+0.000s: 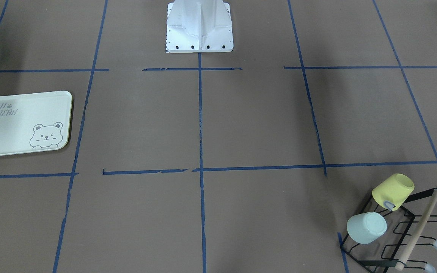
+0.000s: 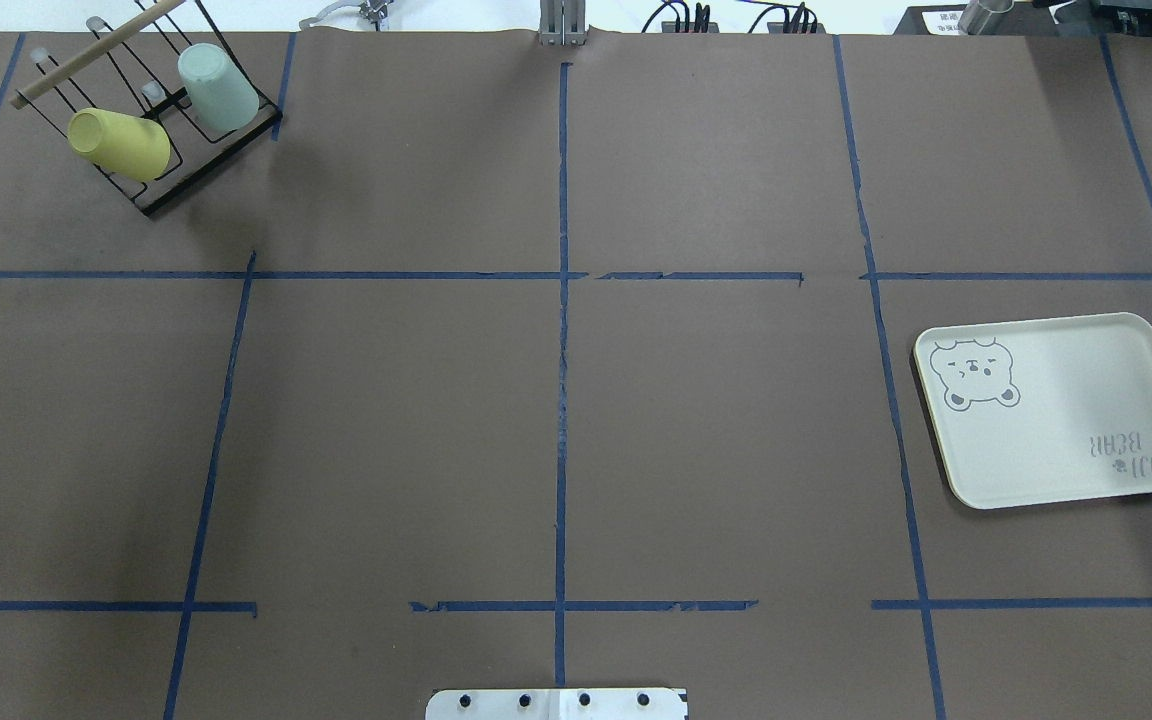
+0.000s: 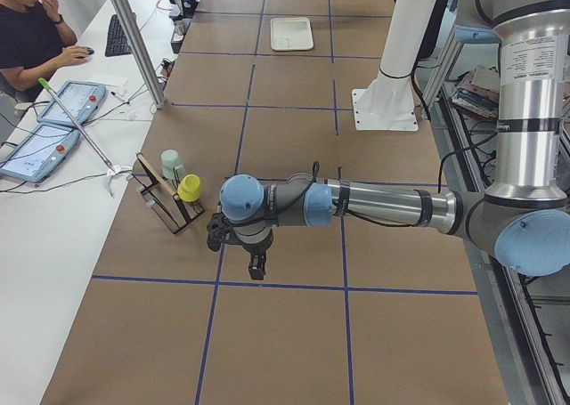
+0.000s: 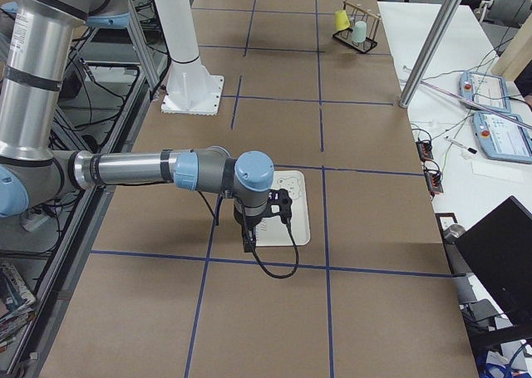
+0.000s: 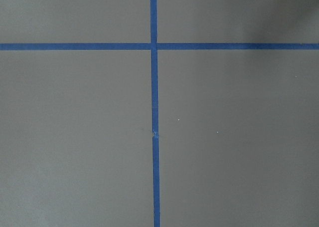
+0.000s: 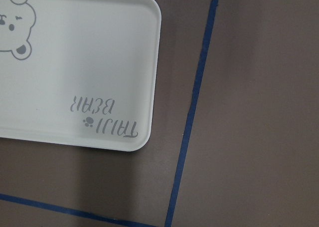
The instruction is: Left arm grabs green cup and hands to right arm on tray
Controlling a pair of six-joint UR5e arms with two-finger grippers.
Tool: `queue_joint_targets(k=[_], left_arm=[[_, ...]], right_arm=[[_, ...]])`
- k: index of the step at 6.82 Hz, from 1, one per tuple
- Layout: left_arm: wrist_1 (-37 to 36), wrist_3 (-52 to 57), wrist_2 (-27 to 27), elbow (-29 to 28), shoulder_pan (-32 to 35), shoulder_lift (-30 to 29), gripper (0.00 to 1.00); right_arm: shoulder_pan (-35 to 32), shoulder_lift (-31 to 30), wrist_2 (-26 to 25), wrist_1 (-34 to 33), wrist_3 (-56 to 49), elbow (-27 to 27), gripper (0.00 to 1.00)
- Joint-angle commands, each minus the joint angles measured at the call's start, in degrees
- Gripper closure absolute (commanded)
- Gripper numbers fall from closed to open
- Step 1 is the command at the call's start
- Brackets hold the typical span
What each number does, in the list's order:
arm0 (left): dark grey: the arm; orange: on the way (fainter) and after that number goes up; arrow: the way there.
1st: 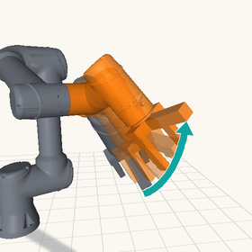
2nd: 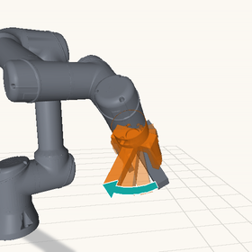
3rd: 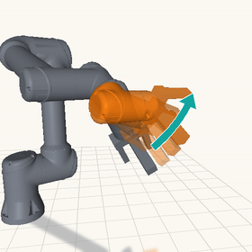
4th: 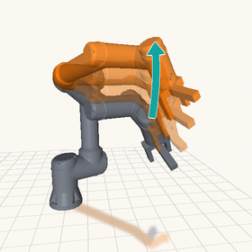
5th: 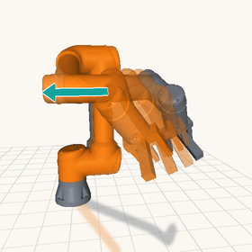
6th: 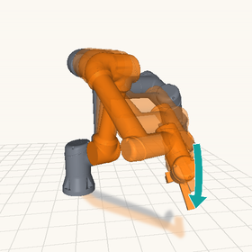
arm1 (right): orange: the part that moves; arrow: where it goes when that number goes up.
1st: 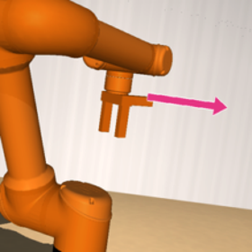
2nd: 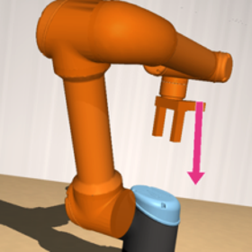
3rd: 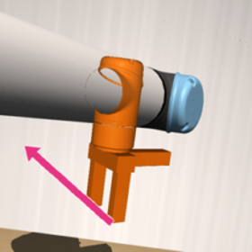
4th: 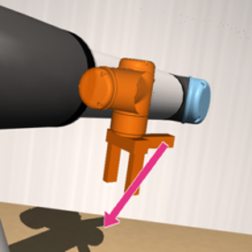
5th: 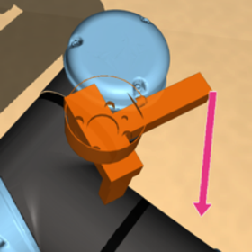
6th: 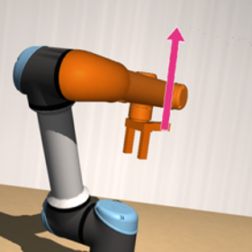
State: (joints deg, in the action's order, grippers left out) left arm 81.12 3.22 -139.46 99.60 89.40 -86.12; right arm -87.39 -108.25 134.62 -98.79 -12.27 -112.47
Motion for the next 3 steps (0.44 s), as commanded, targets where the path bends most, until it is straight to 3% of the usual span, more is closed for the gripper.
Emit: queue_joint_targets(k=[1,3], left_arm=[[1.22,0.82,3.02,2.07,-1.06,0.94,0.00],[1.32,0.91,3.32,1.65,-1.16,1.57,0.00]], right_arm=[[0.03,-0.39,0.03,4.20,0.05,2.50,0.00],[0.03,0.23,-0.32,4.40,-0.13,2.35,0.00]])
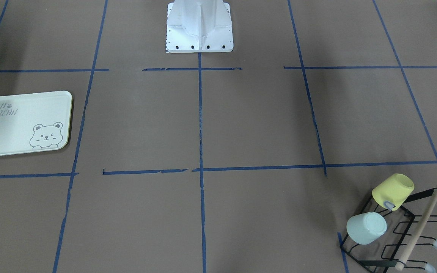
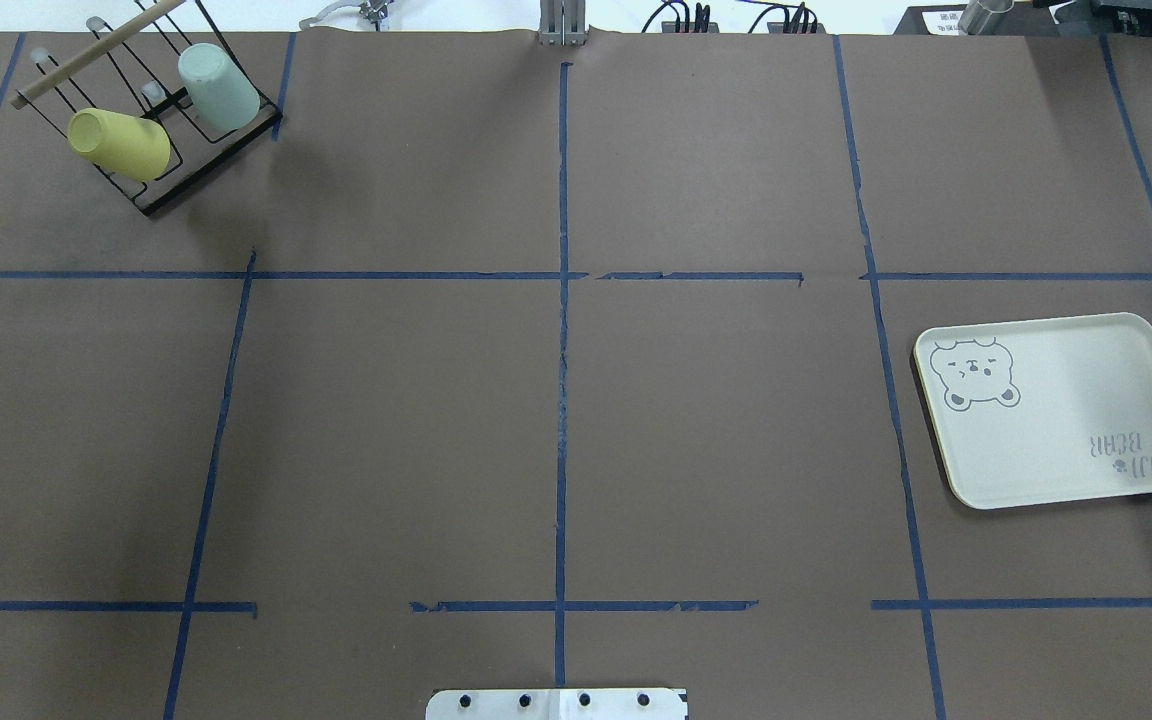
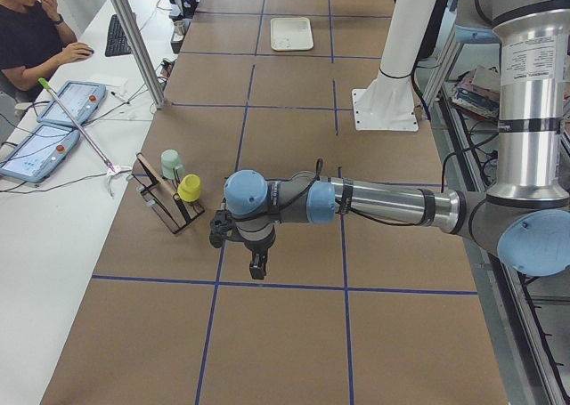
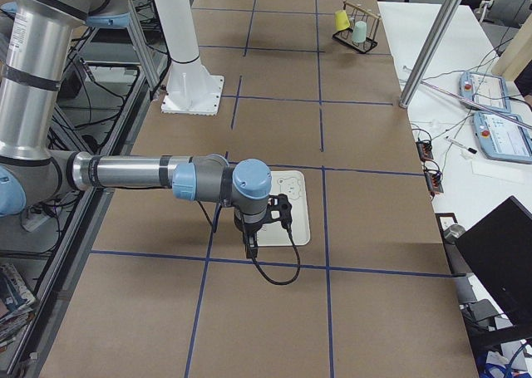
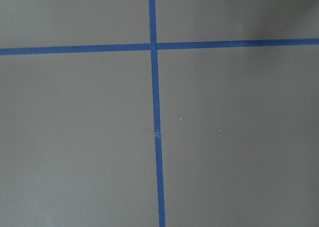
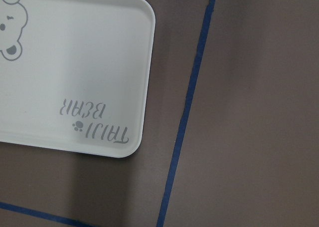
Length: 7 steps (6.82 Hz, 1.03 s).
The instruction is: Left arm grabs green cup and hands to right arm on tray
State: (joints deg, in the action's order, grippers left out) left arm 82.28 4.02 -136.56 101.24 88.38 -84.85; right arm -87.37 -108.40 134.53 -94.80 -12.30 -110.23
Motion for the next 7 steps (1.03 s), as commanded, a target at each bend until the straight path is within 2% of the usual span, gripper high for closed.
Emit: queue_joint_targets(k=[1,4,5,6,7], left_arm=[[0.68,0.03,0.24,-1.04,-0.22,0.03,0.00],[2.17,-2.67,-0.90,0.71,-0.31,1.00,0.00],[6.53,-11.05,-2.12,0.45,-1.53,-2.13,0.00],[6.93,-17.92,-1.96,-0.77,-3.28,-8.87,0.00],[6.49,-25.04,-1.52,-3.31,-8.00,-17.11,0.00]], right_arm=[[0.00,0.38,-0.06,0.41,0.08,-0.07,0.00],[0.18,1.17,0.29,0.41,0.08,-1.39,0.00],[0.70,1.96,1.16,0.41,0.08,-1.31,0.00],[2.10,2.14,2.83,0.41,-0.01,-1.39,0.00],[3.16,2.84,3.10,2.24,0.17,-1.31,0.00]])
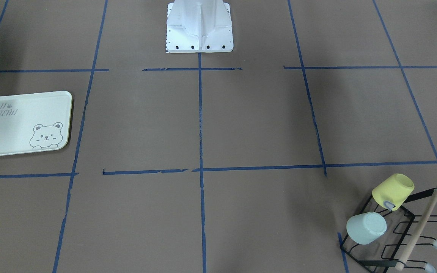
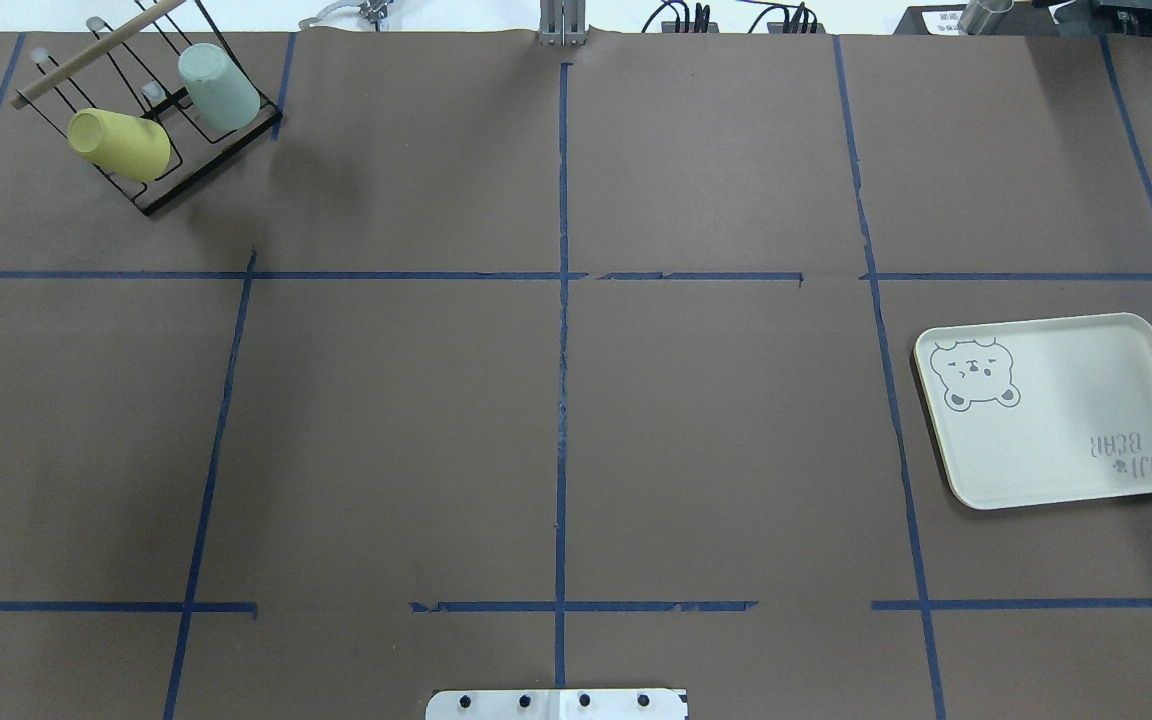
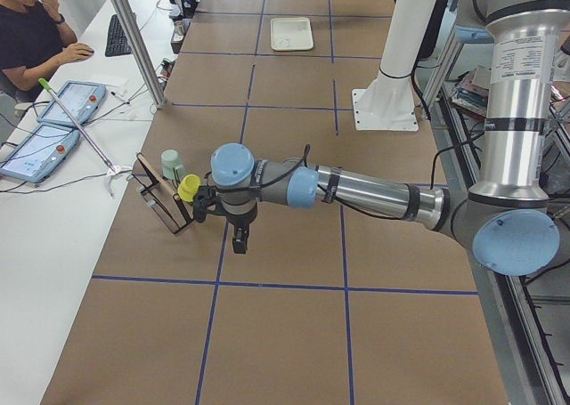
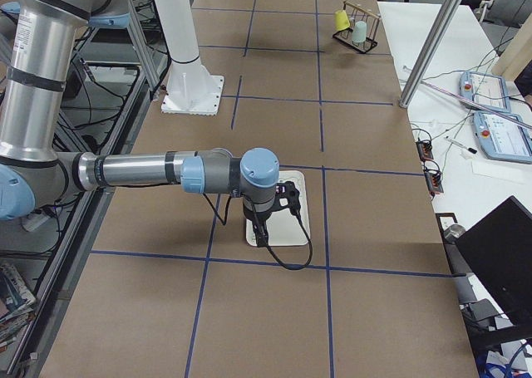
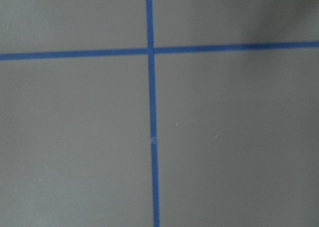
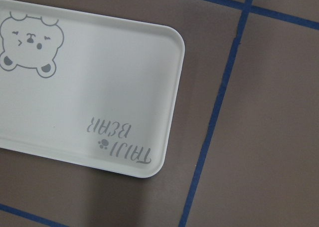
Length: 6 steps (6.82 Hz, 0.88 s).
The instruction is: Left arm grabs green cup and hands to right arm on tray
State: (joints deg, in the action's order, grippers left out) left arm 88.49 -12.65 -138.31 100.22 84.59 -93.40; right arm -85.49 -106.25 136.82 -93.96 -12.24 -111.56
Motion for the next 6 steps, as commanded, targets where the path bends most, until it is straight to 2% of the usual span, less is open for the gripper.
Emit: queue_joint_targets(k=[1,3,4,5,6], left_arm=[[0.28,-14.80,1.45,-5.87,-7.04,-15.78,0.00],[1.15,-22.49,9.34,-15.26,-13.71,-28.11,0.00],[1.94,-25.47,10.85,-25.23,-16.10,-36.77,0.00],[4.30,-26.19,14.18,-32.12,-17.08,-41.56,0.00],[6.76,-26.20,16.21,-35.58,-17.09,-43.52,0.00]], right_arm=[[1.46,0.70,0.72,2.97,0.11,0.37,0.00],[2.08,0.70,0.81,3.17,0.11,0.38,0.00],[2.60,0.70,0.90,3.60,0.11,0.46,0.00],[3.30,0.70,0.99,3.87,0.11,0.47,0.00],[3.40,0.87,1.77,3.87,0.11,0.64,0.00]])
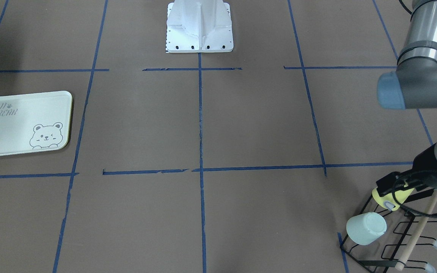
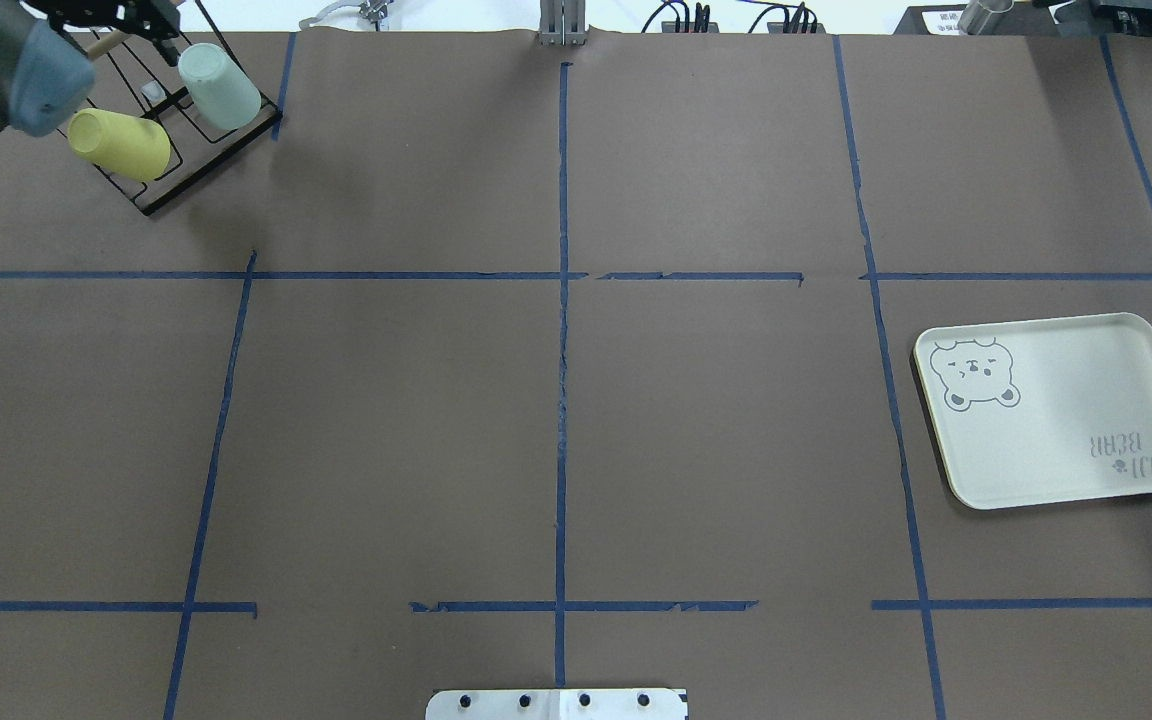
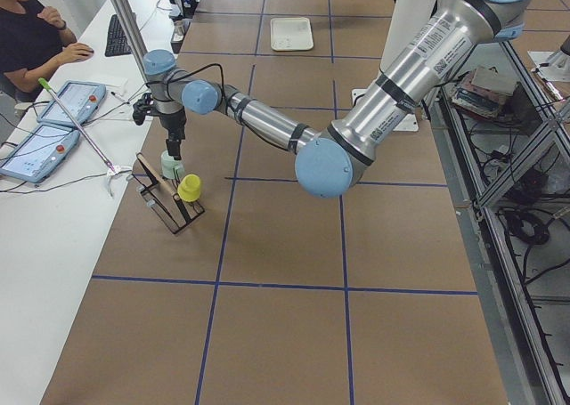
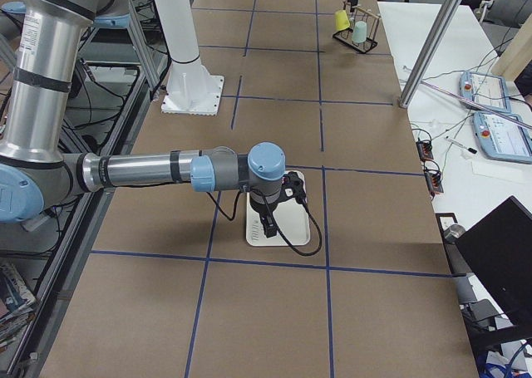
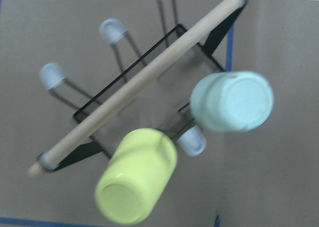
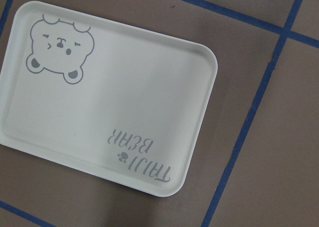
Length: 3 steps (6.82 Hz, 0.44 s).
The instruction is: Left arm grabs green cup and hands to right arm on tray
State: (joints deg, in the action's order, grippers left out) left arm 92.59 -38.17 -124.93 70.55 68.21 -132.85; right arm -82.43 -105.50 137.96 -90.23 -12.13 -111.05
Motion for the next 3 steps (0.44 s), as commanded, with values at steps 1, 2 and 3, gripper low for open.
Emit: queue_joint_targets(k=[1,2,3], left_arm=[[8.08,-2.51,3.46,-12.73,-0.88,-7.05,0.00],[9.61,-3.66,3.55,-17.15,-1.76,-9.42,0.00],[12.94,-3.41,3.55,-19.89,-1.94,-9.45,0.00]], right_arm=[[0.43,0.21,1.43,0.14,0.00,0.30,0.00],[0.61,0.21,1.52,0.14,0.00,0.30,0.00],[0.96,0.21,1.70,0.14,0.00,0.56,0.00]])
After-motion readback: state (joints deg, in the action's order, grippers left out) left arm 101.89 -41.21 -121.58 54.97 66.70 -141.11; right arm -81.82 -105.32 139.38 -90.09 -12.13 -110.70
